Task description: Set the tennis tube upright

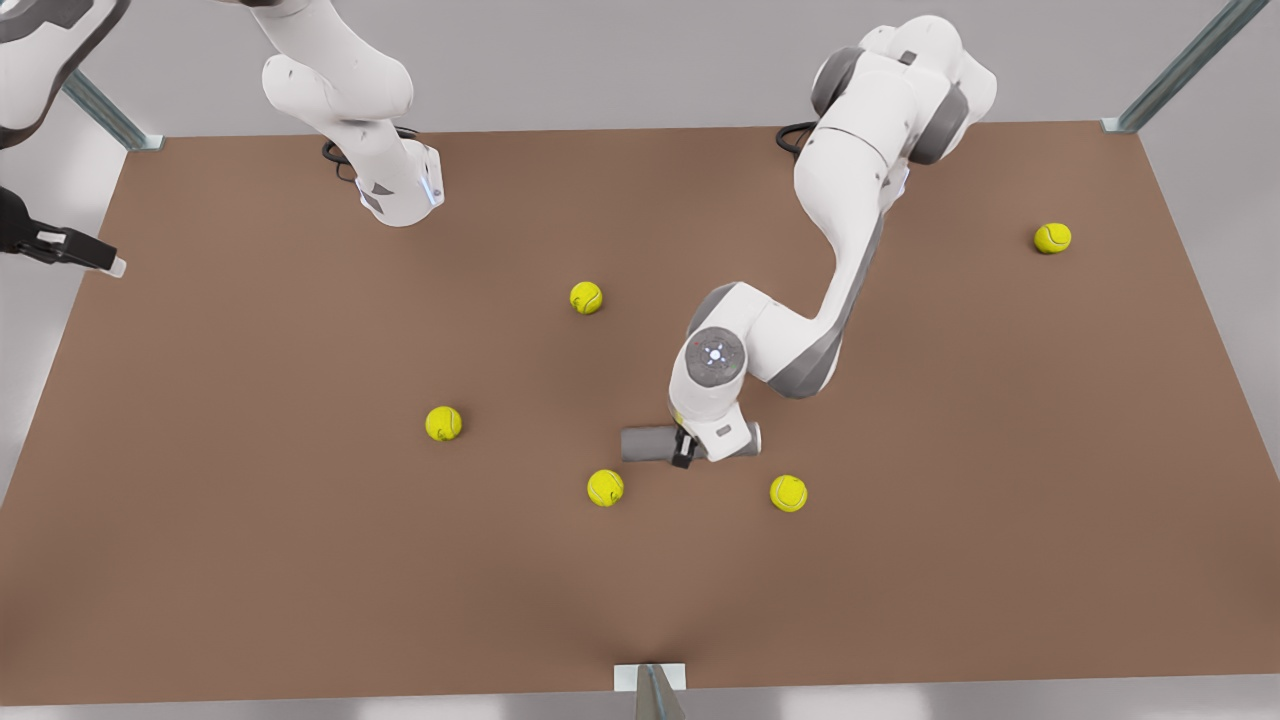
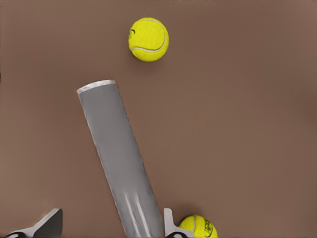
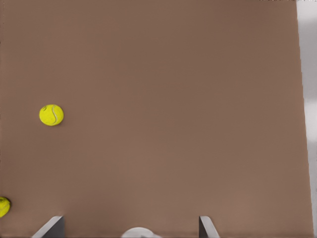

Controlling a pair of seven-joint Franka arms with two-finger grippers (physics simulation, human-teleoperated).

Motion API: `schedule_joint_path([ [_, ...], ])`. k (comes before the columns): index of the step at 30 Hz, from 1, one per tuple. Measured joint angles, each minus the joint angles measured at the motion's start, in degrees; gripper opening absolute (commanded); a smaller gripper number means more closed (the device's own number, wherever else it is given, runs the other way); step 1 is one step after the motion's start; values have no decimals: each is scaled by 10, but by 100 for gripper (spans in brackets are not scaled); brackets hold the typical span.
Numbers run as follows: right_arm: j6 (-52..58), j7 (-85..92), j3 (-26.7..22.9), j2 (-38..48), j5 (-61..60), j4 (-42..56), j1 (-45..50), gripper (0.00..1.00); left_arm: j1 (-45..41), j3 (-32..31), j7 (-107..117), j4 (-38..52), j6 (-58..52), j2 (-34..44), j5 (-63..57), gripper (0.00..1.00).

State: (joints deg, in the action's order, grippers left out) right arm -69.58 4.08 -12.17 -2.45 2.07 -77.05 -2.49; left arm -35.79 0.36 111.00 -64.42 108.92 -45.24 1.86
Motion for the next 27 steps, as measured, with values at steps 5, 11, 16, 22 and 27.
schedule_joint_path([
  [5, 5, -6, -1, -10, -1, 2, 71, 100, -1, 0, 110, -1, 13, -32, -5, 100],
  [11, 7, -10, -1, -16, -3, 3, 96, 100, -2, 0, 203, -1, 26, -60, -4, 100],
  [16, 8, -14, -2, -19, -4, 8, 64, 100, -13, -3, 246, -1, 34, -71, -6, 100],
  [22, 8, -16, -2, -21, -6, 8, 66, 100, -18, -3, 273, -1, 47, -91, -7, 100],
  [27, 8, -18, -2, -22, -7, 8, 77, 100, -18, -3, 277, -9, 53, -93, -7, 100],
])
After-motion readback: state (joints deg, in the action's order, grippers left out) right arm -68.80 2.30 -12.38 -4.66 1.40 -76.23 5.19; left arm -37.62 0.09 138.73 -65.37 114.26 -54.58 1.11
